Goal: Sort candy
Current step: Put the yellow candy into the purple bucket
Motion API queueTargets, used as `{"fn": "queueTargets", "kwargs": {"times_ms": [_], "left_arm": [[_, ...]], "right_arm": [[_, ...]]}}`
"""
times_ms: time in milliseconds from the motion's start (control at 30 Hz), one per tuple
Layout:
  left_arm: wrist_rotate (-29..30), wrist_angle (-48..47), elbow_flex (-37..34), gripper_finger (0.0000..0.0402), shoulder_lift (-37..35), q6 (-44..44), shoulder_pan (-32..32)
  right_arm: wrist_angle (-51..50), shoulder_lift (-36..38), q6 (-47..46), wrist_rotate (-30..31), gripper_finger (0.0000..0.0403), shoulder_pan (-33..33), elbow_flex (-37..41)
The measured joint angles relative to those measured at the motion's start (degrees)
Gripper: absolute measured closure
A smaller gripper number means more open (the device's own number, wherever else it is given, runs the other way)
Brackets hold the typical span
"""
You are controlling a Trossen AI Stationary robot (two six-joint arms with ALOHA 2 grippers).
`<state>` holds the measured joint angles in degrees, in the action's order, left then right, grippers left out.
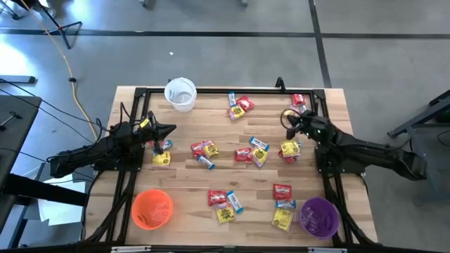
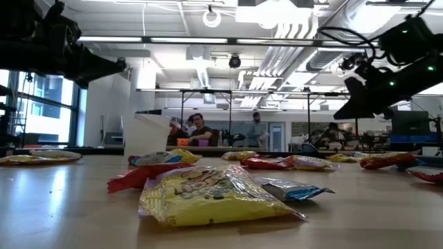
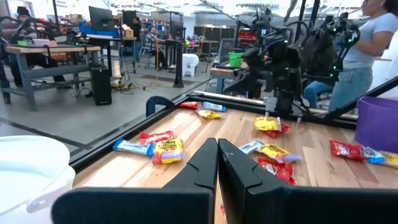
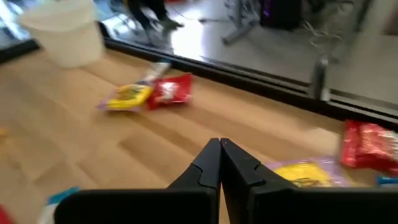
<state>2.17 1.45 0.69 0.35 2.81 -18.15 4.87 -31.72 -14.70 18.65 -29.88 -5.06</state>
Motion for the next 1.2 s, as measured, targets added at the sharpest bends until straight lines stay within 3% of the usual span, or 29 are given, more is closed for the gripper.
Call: {"fn": "queueTargets", "kwargs": {"times_ms": [167,400,700,867,1200], "left_arm": [[0.0,1.5,0.0,0.0401,0.0,0.0,0.0],[0.0,1.5,0.0,0.0402,0.0,-0.5,0.1],[0.0,-0.8,0.0,0.0402,0.0,-2.9,0.1],[0.0,-0.8,0.0,0.0401,0.4,-3.4,0.1],[0.0,-0.8,0.0,0.0401,0.4,-3.5,0.1]], "right_arm": [[-5.3,-11.7,4.3,-1.8,0.0383,-6.4,-8.4],[-13.9,-29.1,8.0,-11.2,0.0316,-15.5,-19.1],[-29.6,-46.2,12.0,-10.3,0.0228,-19.5,-32.3],[-33.6,-51.2,12.8,-10.1,0.0233,-19.2,-35.5],[-37.4,-59.1,13.3,-10.1,0.0310,-19.2,-38.9]]}}
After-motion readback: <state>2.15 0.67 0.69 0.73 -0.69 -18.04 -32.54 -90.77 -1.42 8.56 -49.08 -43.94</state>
